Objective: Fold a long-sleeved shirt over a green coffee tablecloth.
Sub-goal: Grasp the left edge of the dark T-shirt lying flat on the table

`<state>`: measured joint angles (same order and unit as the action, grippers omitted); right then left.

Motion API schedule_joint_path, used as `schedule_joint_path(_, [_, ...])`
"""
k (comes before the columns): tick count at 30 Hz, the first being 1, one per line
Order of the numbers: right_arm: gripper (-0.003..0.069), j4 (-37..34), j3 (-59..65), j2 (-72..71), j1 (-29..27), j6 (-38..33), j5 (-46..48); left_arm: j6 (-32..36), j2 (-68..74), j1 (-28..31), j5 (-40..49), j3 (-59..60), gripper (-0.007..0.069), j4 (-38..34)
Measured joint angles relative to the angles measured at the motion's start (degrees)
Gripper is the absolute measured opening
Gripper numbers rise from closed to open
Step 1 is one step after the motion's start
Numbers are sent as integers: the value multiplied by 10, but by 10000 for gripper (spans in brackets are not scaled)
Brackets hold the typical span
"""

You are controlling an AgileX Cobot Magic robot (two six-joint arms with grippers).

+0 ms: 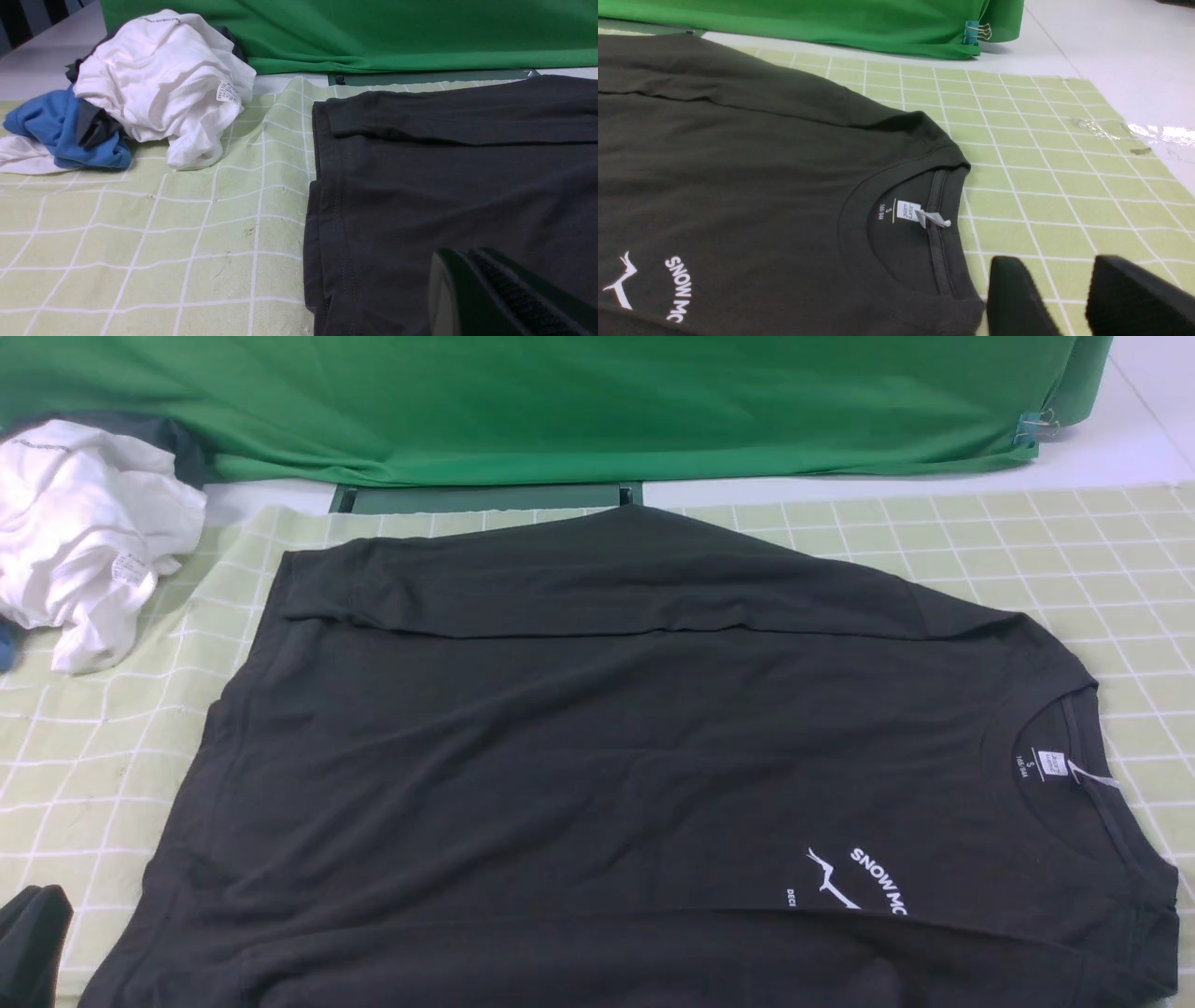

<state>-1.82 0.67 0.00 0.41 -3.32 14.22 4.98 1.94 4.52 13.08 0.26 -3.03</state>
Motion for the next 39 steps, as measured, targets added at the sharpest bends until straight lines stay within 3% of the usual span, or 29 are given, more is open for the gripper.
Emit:
schedule_joint_path(19, [241,0,0,0,0,1,0,0,0,0,0,0,15,0])
schedule_joint_path(26, [241,0,0,0,0,1,0,3,0,0,-24,0,15,30])
schedule_joint_path(29, [241,0,0,0,0,1,0,3,0,0,-52,0,15,4])
schedule_joint_path(36, [241,-3,0,0,0,9,-7,-27,0,0,-175,0,15,-132])
schedule_joint_path(39, [241,-39,0,0,0,80,-55,-85,0,0,-209,0,15,-165])
